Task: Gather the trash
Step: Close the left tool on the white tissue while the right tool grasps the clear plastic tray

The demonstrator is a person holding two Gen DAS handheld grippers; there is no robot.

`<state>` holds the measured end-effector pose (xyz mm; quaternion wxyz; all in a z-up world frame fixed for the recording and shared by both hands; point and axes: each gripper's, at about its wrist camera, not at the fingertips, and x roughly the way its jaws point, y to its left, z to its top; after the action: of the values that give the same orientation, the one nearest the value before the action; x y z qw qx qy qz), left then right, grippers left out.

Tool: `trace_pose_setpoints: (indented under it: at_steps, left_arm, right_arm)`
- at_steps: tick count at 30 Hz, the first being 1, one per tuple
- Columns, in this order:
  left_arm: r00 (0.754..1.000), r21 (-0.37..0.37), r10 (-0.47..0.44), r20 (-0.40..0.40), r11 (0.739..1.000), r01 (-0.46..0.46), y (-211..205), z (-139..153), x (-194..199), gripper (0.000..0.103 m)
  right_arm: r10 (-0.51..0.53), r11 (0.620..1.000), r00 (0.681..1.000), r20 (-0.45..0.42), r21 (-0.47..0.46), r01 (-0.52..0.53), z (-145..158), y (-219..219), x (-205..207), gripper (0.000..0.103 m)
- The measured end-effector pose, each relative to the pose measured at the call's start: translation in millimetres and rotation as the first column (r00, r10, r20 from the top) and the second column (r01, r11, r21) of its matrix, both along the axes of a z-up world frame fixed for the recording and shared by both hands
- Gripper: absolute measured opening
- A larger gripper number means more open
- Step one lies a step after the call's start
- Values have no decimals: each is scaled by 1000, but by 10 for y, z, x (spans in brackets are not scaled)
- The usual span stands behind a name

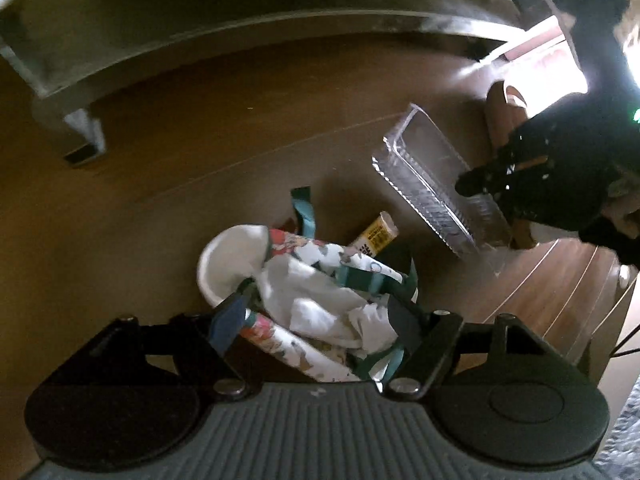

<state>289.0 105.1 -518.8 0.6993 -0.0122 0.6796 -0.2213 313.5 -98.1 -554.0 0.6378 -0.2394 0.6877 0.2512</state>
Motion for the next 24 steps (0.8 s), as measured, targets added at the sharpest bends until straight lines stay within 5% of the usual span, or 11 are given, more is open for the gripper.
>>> trace_pose_setpoints:
  at_steps: [6,12,19,24]
  left_arm:
    - [985,1,-105,-135,994,107,-260,-401,-82,78]
    - [979,33,-134,-154,990,141,-410,-603,-208,74]
    - [978,-1,-117,-170,993,119,-399,-637,-216,29]
    - [985,-3,-86,-151,996,87,-320,-499,-196,18]
  right_arm:
    - [-6,1000,1000,-8,5,6,0,5,-1,0]
    - [-5,1000,1000,-14,4,5,-43,-22,3,0]
    - [-11,1000,1000,-20,-3,10,-107,-8,1,0]
    - [4,1000,1000,-2,8,-4,-15,7,-22,0]
